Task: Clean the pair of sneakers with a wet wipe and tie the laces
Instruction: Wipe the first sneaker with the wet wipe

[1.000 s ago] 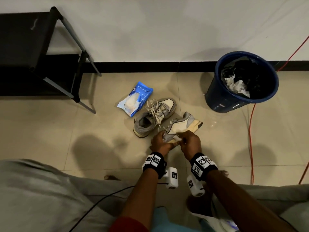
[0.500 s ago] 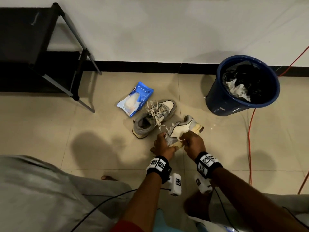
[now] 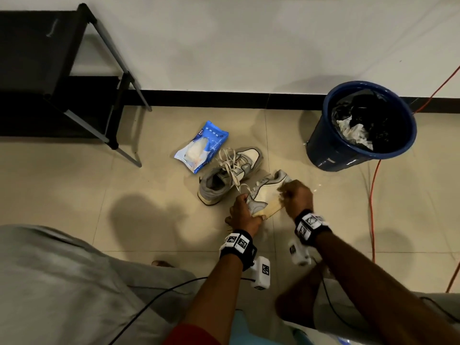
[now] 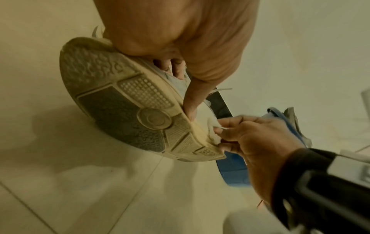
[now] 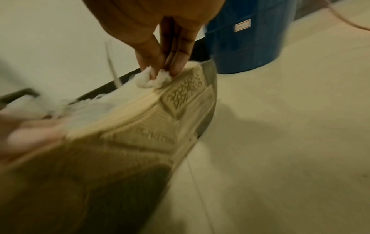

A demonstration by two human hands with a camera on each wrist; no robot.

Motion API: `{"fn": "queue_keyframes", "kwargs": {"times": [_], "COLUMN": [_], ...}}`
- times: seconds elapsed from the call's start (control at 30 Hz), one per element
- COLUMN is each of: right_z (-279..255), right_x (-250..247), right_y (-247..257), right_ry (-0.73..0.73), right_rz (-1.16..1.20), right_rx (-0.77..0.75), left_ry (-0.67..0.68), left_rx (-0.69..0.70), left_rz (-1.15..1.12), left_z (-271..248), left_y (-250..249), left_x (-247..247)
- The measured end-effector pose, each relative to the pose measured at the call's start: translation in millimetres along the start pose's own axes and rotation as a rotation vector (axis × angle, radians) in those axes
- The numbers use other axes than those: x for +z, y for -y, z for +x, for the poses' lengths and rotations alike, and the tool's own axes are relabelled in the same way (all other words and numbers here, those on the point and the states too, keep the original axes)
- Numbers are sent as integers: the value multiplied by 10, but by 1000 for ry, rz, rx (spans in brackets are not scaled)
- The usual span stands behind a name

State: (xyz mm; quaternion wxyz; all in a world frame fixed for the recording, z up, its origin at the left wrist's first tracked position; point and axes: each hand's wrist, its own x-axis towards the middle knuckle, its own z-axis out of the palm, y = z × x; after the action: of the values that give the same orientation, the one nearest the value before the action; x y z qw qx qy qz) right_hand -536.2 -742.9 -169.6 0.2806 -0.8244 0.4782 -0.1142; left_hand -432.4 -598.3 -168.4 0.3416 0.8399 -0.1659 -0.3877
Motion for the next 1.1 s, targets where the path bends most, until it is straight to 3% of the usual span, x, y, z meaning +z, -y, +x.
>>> {"fn": "queue_keyframes", "kwargs": {"times": [0.07, 0.1, 0.2, 0.23, 0.33, 0.4, 0.47, 0.5, 0.57, 0.6, 0.7, 0.73, 0.77, 0.87, 0.93, 1.0, 1.03, 1.1], "right_z": [172, 133, -168, -141, 83, -5, -86, -13, 160, 164, -95, -82, -9, 269, 181, 56, 80, 234], "right_x": [4, 53, 137, 115, 25, 114, 237, 196, 106, 101, 174, 162, 102, -69, -66, -10, -52, -123], "right_y": [-23, 59, 297, 272, 205, 317, 322, 307, 251, 267, 475, 434, 396, 108, 107, 46, -15, -146], "right_ry": [-104, -102, 85, 113, -38, 40, 168, 181, 24, -12, 170, 172, 129, -156, -130, -38, -29, -119], "right_rz": [144, 134, 32, -22, -114, -154, -226, -221, -200, -187, -266, -276, -224, -39, 9, -4, -3, 77], "right_rx": [216, 196, -227, -287, -64, -168, -412, -381, -164, -144, -395, -413, -310, 195, 115, -124, -125, 120], "left_ry": [-21, -28, -29, -25, -32, -37, -42, -42, -45, -45, -41, -36, -31, -27, -18, -15, -13, -5], "left_rx": [6, 10, 15, 16, 23, 26, 26, 28, 41, 43, 40, 47, 57, 70, 67, 63, 63, 58], "left_rz": [-6, 1, 7, 7, 15, -3, -16, -7, 15, 14, -13, -6, 13, 56, 54, 49, 51, 50], "left_z": [-17, -37, -63, -60, -50, -54, -57, -60, -84, -91, -109, -104, -99, -105, -96, -73, -65, -51], "left_y": [13, 12, -6, -5, 1, 10, 6, 2, 22, 28, 19, 15, 21, 37, 13, -3, -6, 11], "left_x": [13, 33, 47, 44, 38, 33, 32, 42, 60, 64, 68, 68, 72, 93, 90, 63, 56, 45]}}
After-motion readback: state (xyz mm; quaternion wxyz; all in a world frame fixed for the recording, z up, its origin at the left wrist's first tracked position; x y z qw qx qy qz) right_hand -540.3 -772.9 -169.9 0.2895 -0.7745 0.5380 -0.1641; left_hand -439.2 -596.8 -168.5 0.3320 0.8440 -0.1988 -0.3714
